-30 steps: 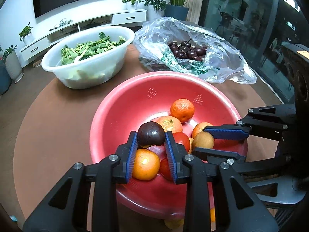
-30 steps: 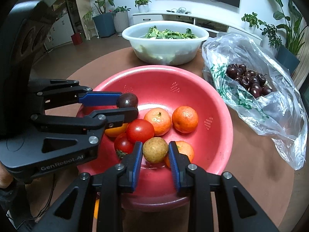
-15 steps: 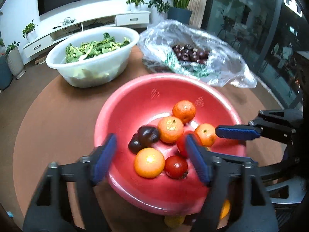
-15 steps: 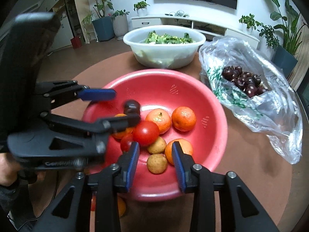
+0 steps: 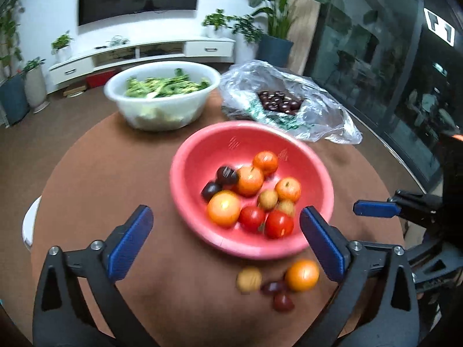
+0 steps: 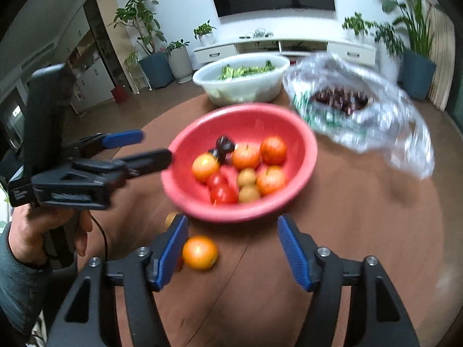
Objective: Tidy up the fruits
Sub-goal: 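Withdraw both tools from the red bowl back toward the fruits, then grasp a red grape with the left tool while the right tool grasps an orange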
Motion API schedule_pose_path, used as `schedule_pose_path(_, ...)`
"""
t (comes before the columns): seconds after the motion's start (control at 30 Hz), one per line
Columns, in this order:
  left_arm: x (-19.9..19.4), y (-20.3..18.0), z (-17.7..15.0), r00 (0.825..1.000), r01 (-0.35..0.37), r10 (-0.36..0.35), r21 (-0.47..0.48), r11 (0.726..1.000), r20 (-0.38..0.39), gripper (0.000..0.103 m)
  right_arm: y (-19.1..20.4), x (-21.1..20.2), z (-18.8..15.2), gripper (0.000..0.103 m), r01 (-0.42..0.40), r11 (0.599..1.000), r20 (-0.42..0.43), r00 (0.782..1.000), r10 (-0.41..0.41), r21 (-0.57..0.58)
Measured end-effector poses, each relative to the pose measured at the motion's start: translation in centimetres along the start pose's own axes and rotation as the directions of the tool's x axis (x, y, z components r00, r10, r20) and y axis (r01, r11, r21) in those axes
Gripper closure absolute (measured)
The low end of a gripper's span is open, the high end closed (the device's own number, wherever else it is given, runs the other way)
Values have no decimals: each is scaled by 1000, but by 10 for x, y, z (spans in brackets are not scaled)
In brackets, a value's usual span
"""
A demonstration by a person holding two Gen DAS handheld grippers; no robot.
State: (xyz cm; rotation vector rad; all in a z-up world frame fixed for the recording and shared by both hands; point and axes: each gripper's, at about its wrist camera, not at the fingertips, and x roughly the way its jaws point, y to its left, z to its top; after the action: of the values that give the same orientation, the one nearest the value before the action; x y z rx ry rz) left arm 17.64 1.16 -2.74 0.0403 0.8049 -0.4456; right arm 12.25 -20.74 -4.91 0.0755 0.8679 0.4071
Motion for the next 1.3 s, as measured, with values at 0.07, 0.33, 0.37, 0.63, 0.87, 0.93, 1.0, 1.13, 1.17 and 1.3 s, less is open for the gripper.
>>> schedule_pose_path(0.07,-17,2,-23,1000,-9,9,-26,1000,10,0,-1,7,-13,35,-16,1000,-28,999,16,19)
schedule_pose_path(0.33,-44,-7,-108,998,-28,24,-76,997,-53,0,17,33,-30,37,-67,996,-78,995,63,-51)
schedule_pose_path(0.37,-45,-10,-114,998,-27,22,-75,997,-63,0,18,36,-29,38,-75,995,-84,994,69,-64)
schedule_pose_path(0.63,-38,-29,-128,994,-39,32,-66,997,-104,0,13,60,-25,47,-100,994,-133,987,93,-48)
schedule_pose_path(0.87,-28,-27,-120,990,-64,54,-71,995,-128,0,15,64,-22,60,-134,990,-140,982,127,-48)
schedule_pose_path(0.93,-24,-28,-116,990,-63,53,-67,996,-133,0,19,63,-23,62,-133,989,-143,982,123,-63)
schedule_pose_path(1.0,-21,-31,-114,989,-60,51,-62,996,-136,0,19,61,-24,62,-128,990,-147,982,119,-59)
schedule_pose_path(1.13,-12,-40,-105,989,-55,48,-42,998,-141,0,11,45,-24,62,-124,992,-105,987,121,-18)
schedule_pose_path(1.17,-8,-42,-103,988,-51,45,-40,998,-145,1,6,39,-24,62,-121,993,-87,989,121,4)
schedule_pose_path(1.3,4,-53,-96,987,-35,32,-18,999,-157,15,-8,23,-27,62,-86,995,-44,995,88,51)
